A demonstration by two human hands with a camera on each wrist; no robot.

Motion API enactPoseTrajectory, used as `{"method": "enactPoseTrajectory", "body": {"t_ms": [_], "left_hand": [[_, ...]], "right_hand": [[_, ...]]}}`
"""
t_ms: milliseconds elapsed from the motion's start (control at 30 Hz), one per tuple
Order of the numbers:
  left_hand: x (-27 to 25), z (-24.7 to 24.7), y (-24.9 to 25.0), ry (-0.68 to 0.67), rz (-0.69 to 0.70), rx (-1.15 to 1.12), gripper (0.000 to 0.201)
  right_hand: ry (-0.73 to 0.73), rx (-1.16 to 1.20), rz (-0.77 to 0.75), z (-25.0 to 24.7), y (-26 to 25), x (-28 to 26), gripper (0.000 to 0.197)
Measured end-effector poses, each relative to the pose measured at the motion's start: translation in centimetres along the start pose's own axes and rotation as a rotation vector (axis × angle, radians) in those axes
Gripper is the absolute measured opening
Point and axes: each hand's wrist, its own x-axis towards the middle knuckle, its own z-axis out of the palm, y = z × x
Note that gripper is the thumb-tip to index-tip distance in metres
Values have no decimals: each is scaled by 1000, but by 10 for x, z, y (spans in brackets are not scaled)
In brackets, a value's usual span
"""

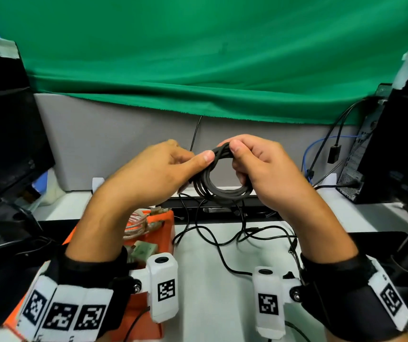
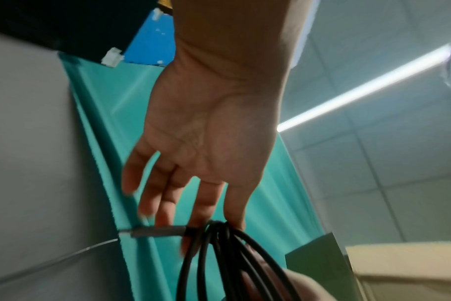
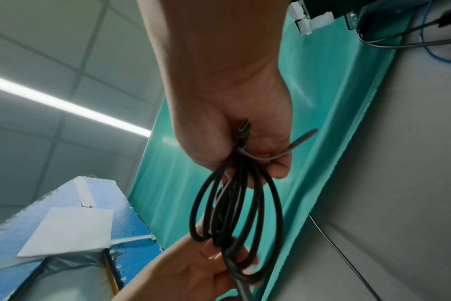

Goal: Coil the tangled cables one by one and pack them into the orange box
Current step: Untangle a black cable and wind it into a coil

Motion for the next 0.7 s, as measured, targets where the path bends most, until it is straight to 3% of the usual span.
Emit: {"method": "enactPoseTrajectory", "body": {"t_ms": [100, 167, 400, 500, 700], "left_hand": [[0, 0, 0, -97, 111, -360, 32], [1, 0, -2, -157, 137, -513, 33], [0, -2, -3, -141, 119, -437, 20], [0, -2, -2, -95, 153, -324, 10], [-3, -10, -6, -55, 163, -318, 15]], "right_hand": [[-23, 62, 11, 0, -3, 0, 33], [-44, 118, 33, 0, -4, -1, 33], [-127, 271, 145, -4, -17, -5, 27], [-146, 272, 185, -11, -18, -5, 38], [-184, 174, 81, -32, -18, -10, 44]]}}
